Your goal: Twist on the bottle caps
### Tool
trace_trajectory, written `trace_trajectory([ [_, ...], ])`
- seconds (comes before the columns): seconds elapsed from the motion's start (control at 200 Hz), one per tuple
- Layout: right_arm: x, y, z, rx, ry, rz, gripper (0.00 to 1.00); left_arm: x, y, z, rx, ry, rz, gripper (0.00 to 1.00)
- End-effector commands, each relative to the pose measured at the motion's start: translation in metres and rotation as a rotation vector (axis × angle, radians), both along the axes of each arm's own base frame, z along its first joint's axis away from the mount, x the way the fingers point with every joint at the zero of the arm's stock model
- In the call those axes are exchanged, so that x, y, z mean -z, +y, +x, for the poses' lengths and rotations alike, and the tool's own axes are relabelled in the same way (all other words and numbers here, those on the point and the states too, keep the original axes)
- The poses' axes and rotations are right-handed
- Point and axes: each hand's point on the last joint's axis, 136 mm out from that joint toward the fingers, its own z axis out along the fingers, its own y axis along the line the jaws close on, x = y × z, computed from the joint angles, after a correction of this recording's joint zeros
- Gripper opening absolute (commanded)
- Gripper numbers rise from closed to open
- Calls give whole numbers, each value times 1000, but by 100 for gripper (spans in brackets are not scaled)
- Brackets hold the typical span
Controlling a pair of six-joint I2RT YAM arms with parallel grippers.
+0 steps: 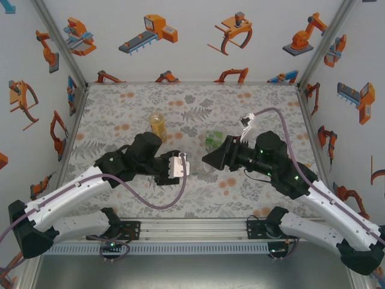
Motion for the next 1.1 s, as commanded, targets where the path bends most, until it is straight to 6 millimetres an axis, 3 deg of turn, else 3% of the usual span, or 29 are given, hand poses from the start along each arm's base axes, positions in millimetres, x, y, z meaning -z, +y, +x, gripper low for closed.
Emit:
trace_trajectory([
  [0.0,-28,-5,-6,-61,-241,-54,54,-6,-5,-7,47,3,-24,0],
  [0.105,-36,-3,-20,-175,-466,-120,50,-5,-6,-8,52,11,-22,0],
  [0.27,-38,5,-58,-433,-819,-186,50,-6,-4,-8,53,7,-22,0],
  [0.456,-40,13,-82,-611,-1017,-185,51,-6,-4,-8,50,6,-21,0],
  [0.676,-23,23,-79,-664,-1082,-213,56,-7,-4,-9,54,6,-26,0],
  [1.091,-12,29,-72,-675,-1050,-234,52,-13,-3,-17,82,8,-50,0],
])
